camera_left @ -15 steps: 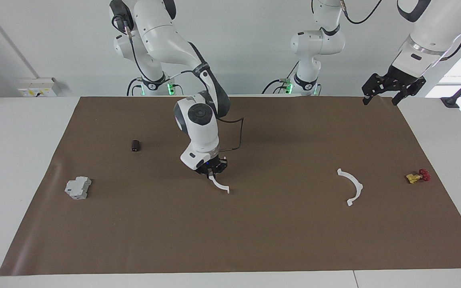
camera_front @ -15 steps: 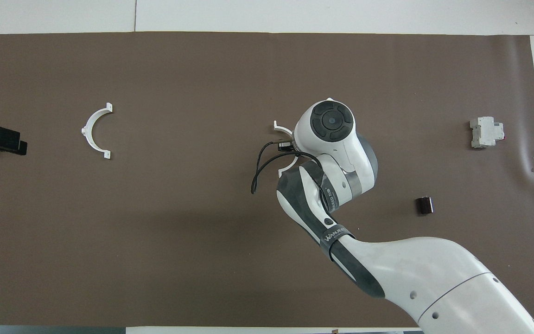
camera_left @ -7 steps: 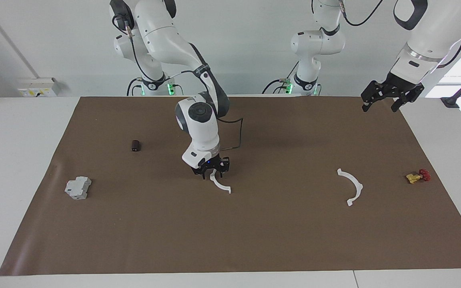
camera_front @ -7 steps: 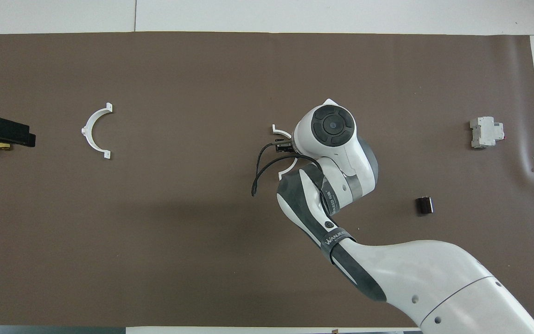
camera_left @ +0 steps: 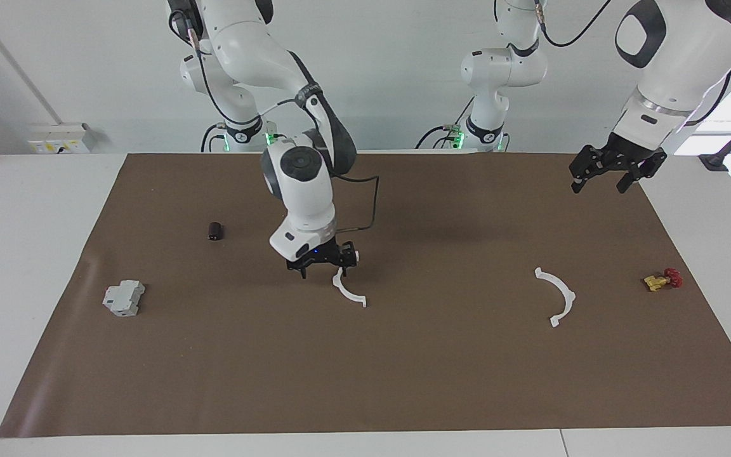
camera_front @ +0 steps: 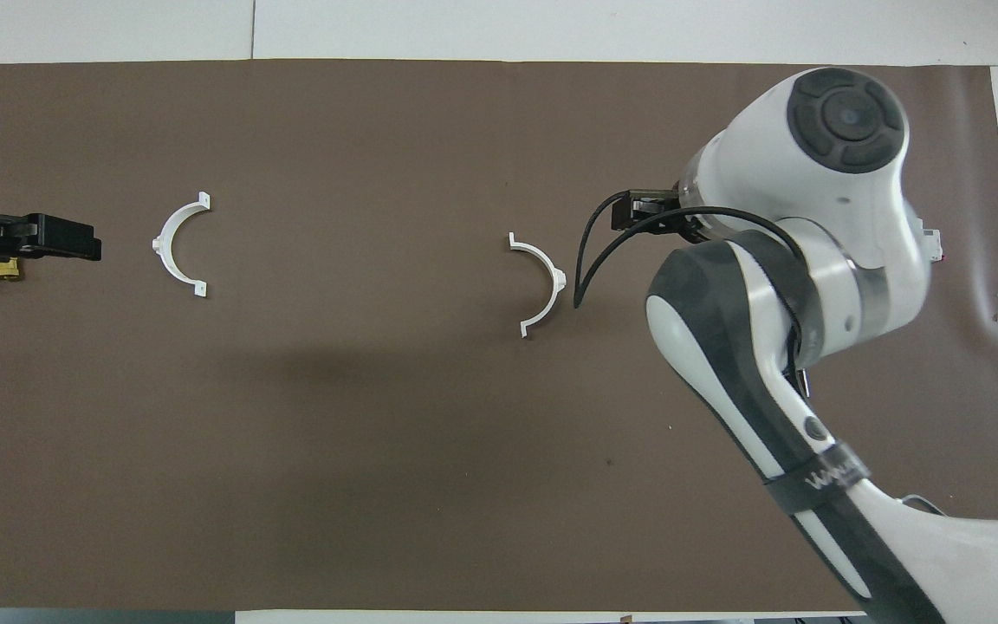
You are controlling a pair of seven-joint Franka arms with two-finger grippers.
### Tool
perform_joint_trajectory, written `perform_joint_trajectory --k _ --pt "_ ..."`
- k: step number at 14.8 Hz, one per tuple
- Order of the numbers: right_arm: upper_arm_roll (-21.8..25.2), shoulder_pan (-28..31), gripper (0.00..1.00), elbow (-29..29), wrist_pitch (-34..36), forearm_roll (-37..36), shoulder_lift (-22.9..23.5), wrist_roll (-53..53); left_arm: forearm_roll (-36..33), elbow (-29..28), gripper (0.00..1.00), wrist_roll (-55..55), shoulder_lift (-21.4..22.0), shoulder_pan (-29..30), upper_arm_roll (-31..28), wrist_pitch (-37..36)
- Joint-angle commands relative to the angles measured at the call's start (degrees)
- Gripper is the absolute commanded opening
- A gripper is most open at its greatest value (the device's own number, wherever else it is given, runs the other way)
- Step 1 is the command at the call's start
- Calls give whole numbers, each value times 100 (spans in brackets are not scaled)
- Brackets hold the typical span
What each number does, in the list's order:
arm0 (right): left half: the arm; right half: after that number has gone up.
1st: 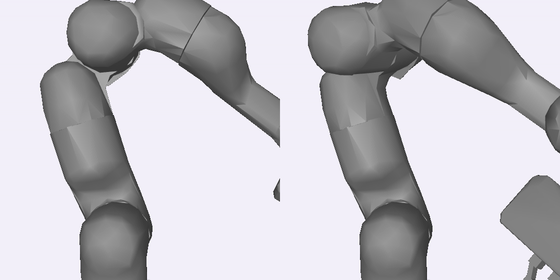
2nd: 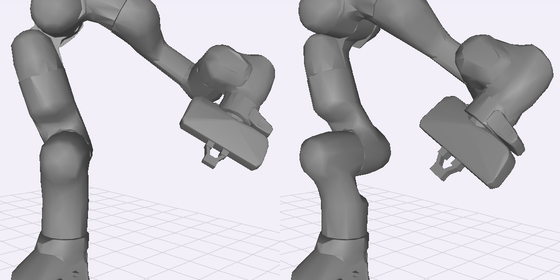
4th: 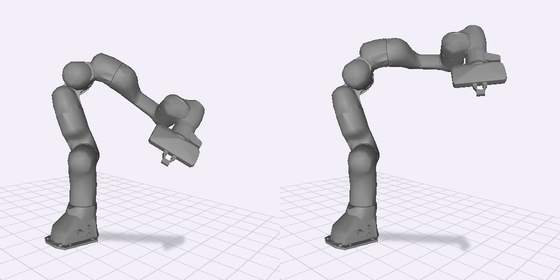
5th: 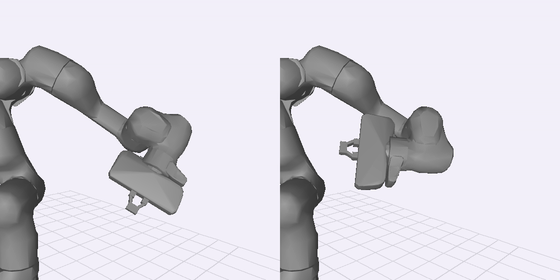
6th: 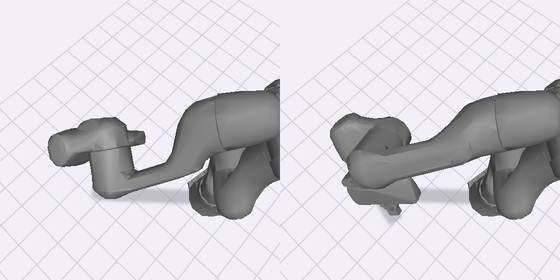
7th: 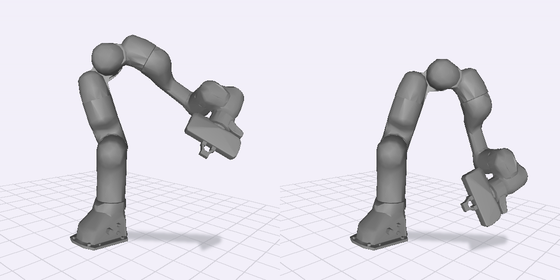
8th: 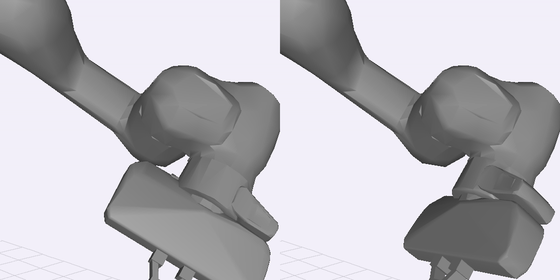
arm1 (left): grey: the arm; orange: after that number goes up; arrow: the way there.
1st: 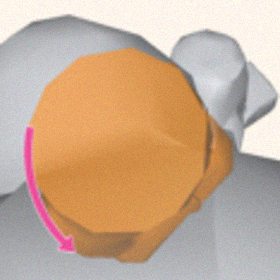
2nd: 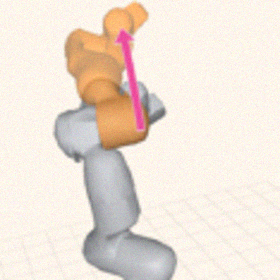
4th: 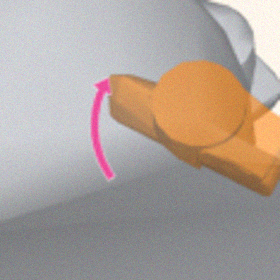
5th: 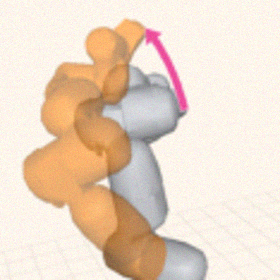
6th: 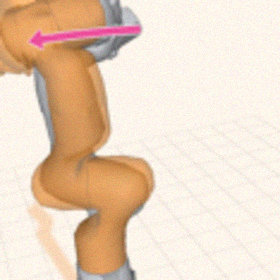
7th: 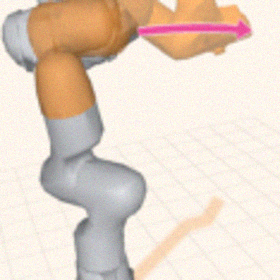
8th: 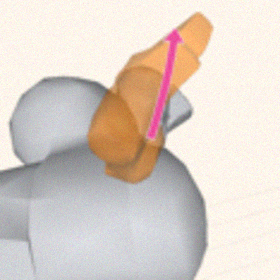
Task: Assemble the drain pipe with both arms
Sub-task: 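Release the clamp half at center while the left gripper reaches the other half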
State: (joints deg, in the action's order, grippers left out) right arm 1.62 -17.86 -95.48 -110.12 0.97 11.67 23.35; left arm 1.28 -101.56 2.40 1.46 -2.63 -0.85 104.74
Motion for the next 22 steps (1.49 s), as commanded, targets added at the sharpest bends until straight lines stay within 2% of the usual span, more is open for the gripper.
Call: perform_joint_trajectory --k 1,5,9,13,17,19,22 --pt "-65 440 100 38 682 -44 -436 -180 21 -530 100 347 39 166 -3 634" --pt "-56 924 100 320 1650 -44 -955 -786 21 -628 100 419 -601 228 -3 1319" --pt "-91 1547 100 373 2292 52 -1430 -1419 21 -671 100 428 -1208 307 -3 2101" --pt "-30 1663 100 364 2496 44 -1492 -1640 21 -847 100 428 -1657 378 -3 3007" --pt "93 1594 100 390 2487 -35 -1457 -1640 21 -847 100 419 -2087 378 -3 3465" --pt "119 1602 100 600 2679 -36 -1422 -1658 21 -856 100 410 -2149 387 -3 3501" --pt "330 1409 100 549 2847 -71 -1536 -1955 21 -927 100 401 -2255 369 5 3694"
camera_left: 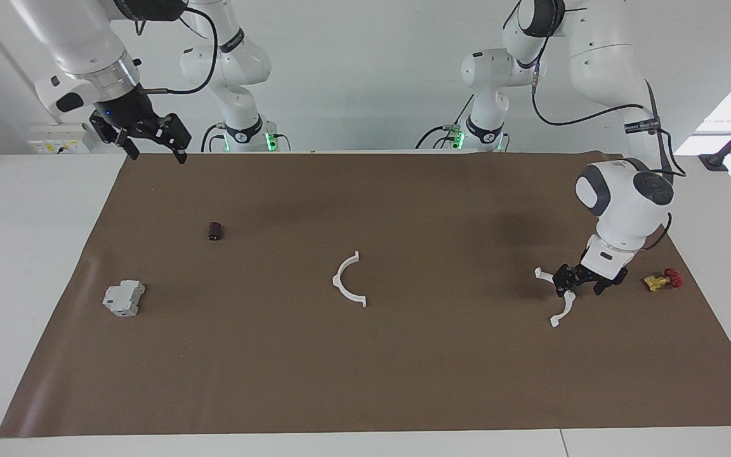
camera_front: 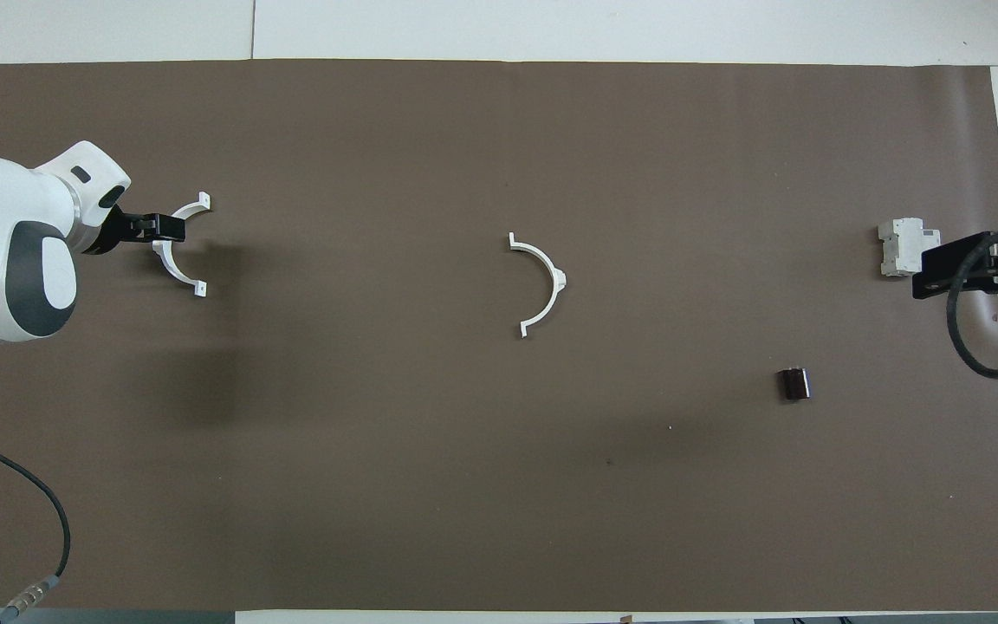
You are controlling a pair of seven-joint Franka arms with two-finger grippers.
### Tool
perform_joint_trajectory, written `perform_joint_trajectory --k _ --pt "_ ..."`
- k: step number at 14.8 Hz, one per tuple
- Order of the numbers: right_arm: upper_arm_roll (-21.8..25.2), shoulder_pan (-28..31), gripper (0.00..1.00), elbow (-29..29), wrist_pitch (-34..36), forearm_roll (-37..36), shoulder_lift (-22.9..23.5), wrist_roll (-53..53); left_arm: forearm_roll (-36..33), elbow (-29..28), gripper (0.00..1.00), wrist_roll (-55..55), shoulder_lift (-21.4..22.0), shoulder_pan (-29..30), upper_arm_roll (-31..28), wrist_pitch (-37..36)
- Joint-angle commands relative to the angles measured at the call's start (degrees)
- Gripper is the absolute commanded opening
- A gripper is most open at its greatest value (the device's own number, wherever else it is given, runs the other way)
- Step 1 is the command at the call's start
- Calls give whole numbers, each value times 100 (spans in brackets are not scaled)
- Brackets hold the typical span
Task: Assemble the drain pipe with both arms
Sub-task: 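Grasp the other white clamp half with the left gripper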
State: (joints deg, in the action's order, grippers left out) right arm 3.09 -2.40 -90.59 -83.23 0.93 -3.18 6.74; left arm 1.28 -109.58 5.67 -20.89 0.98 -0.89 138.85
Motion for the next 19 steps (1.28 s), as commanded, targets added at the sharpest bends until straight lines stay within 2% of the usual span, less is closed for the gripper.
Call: perform_joint_trajectory --k 1,3,8,9,13,14,15,17,18,19 --pt "174 -129 100 -11 149 -67 -129 -296 21 -125 100 75 -38 7 10 335" --pt "174 -112 100 -221 79 -67 -252 -314 21 -142 98 83 -46 7 10 353" --pt "51 46 100 -170 -62 -102 -191 -410 21 -309 90 83 -20 7 10 432" --pt "16 73 100 -170 -53 -102 -183 -410 21 -309 82 75 -20 7 10 415" --pt "-99 169 100 -170 -62 -102 -183 -402 21 -380 75 57 -3 7 10 414" --pt "-99 169 100 -170 -97 -102 -174 -410 21 -380 67 48 6 7 10 406" --pt "-90 169 100 -143 -97 -102 -148 -428 21 -371 54 22 6 7 10 406" --pt "-90 169 100 -134 -97 -111 -139 -428 21 -362 13 57 -3 -2 1 406" --pt "-90 178 100 -134 -115 -120 -121 -445 21 -345 0 92 -3 -2 1 406" --pt "-90 230 100 -126 -115 -128 -121 -541 21 -336 0 92 -3 -11 1 406"
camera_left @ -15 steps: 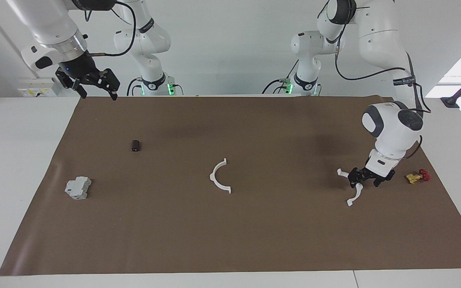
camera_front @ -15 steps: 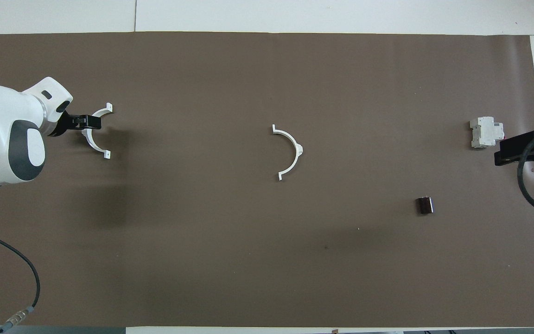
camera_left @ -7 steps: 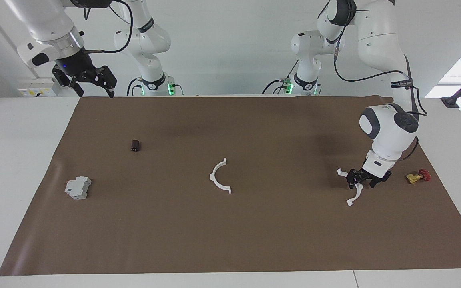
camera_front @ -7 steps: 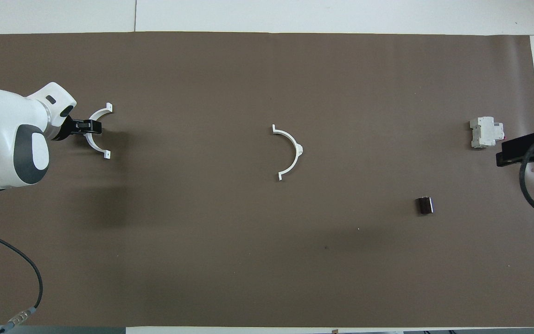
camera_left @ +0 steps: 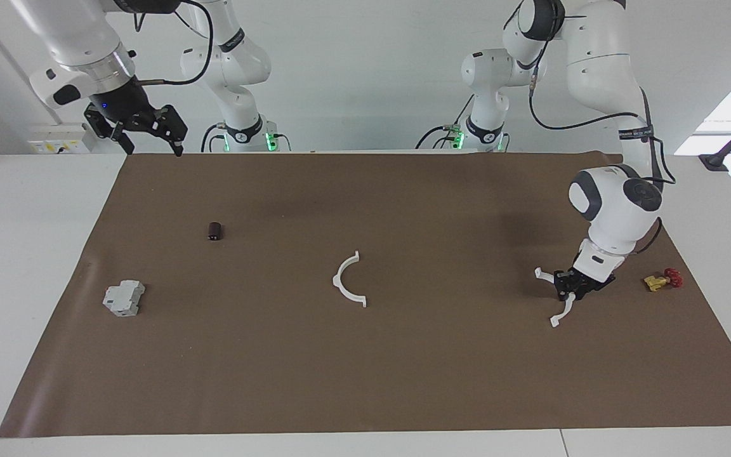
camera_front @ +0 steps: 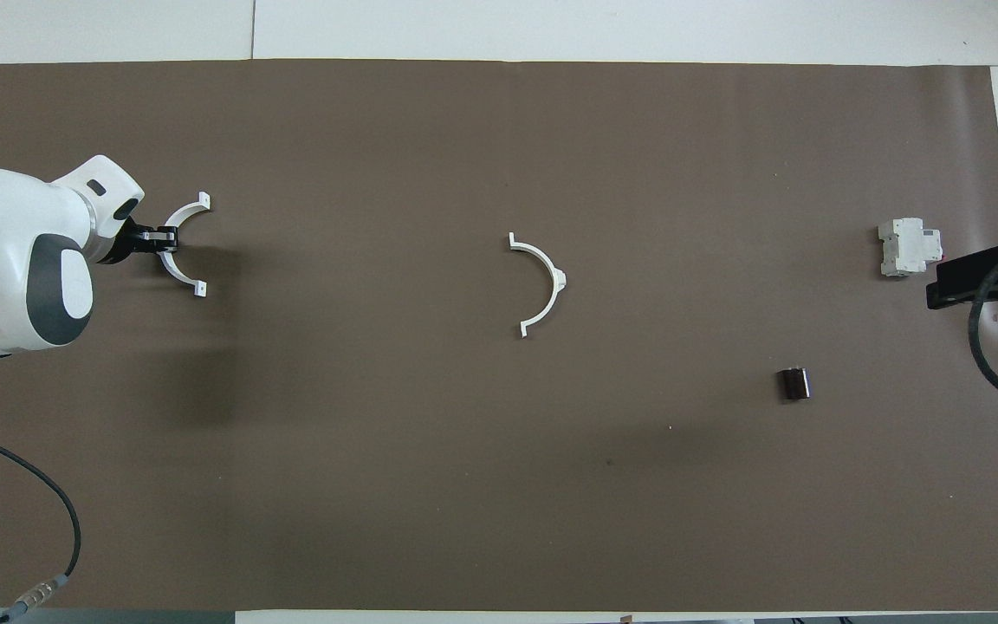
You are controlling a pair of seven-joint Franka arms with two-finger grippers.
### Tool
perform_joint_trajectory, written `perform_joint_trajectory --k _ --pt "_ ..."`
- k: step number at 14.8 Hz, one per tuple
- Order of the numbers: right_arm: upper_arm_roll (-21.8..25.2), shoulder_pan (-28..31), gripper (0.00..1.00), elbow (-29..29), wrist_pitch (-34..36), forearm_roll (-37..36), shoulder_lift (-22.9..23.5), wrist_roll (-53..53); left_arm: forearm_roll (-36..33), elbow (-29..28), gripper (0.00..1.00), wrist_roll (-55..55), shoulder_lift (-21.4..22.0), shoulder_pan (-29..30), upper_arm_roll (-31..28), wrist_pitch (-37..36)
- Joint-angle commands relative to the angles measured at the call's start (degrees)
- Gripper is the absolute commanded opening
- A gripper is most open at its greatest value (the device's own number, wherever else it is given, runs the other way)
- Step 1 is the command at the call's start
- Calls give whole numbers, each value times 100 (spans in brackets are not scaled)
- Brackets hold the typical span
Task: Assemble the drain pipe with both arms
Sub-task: 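Grasp the other white clamp half with the left gripper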
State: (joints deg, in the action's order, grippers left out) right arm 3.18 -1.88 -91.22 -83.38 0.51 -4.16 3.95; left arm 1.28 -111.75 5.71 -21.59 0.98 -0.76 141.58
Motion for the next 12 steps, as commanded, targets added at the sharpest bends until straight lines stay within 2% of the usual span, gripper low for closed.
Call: perform_joint_trajectory --k 1,4,7,10,12 --pt "-116 231 100 -71 -82 -87 -24 -438 21 -102 0 71 102 -45 -12 115" --pt "-116 275 100 -71 -73 -104 2 -510 21 -23 0 44 338 -80 -20 -173" --pt "-107 293 100 -71 -64 -122 20 -536 13 363 0 18 550 -150 -20 -910" --pt "-19 311 100 -71 -55 -113 11 -536 -153 917 0 -148 516 -466 -12 -1571" --pt "-10 311 100 -54 -47 -113 11 -536 -312 927 0 -778 489 -940 -12 -1485"
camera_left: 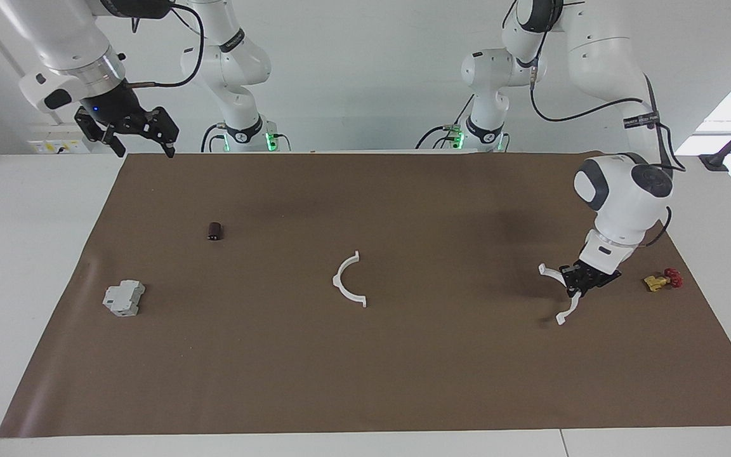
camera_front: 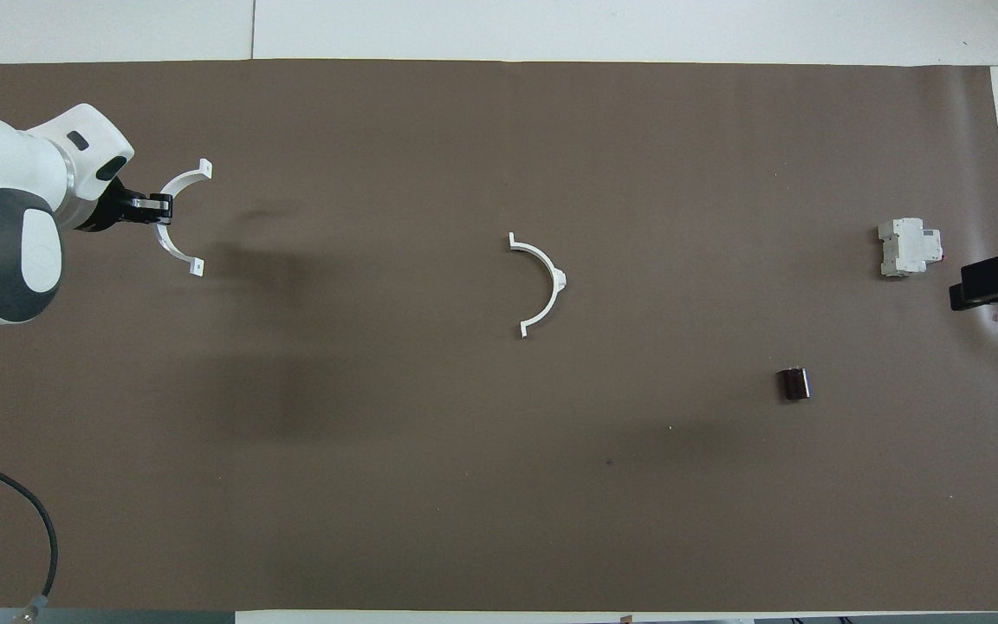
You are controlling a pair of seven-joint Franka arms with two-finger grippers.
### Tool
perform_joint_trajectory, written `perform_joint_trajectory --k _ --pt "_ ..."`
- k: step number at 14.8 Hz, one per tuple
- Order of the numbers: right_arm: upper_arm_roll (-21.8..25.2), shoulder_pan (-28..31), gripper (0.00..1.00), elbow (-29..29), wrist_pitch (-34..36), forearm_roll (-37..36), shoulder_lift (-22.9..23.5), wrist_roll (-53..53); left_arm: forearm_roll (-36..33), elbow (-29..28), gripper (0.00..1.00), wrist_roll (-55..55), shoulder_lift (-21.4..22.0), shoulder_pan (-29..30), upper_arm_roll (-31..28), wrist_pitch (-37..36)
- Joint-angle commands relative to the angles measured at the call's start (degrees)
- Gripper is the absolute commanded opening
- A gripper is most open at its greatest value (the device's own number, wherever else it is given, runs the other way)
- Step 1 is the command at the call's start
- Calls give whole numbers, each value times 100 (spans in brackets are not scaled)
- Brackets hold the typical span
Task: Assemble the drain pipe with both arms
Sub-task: 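Carry the clamp half with the left gripper to the placed half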
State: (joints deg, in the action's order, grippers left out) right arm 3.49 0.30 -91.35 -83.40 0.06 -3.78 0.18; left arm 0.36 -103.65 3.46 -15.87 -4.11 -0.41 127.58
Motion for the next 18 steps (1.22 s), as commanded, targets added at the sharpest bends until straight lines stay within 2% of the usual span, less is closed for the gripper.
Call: perform_joint_trajectory --k 1,4,8,12,16,18 --pt "-41 94 100 -41 -53 -68 -18 -159 -317 125 0 -940 -83 -650 -56 -84" --pt "20 76 100 -49 -71 -42 -44 -159 -835 169 0 -2144 -170 -1380 -47 -111" --pt "38 111 100 -102 -71 -42 -79 -115 -915 1090 0 -3201 -872 -2207 -47 -637" --pt "20 102 100 -111 -62 -24 -88 -124 -907 1083 0 -3886 -1075 -2813 -47 -515" --pt "20 102 100 -111 -62 -15 -88 -124 -854 987 0 -4178 -1242 -2990 -30 178" --pt "20 102 100 -120 -62 -15 -88 -124 -854 873 0 -4310 -1243 -3113 -21 258"
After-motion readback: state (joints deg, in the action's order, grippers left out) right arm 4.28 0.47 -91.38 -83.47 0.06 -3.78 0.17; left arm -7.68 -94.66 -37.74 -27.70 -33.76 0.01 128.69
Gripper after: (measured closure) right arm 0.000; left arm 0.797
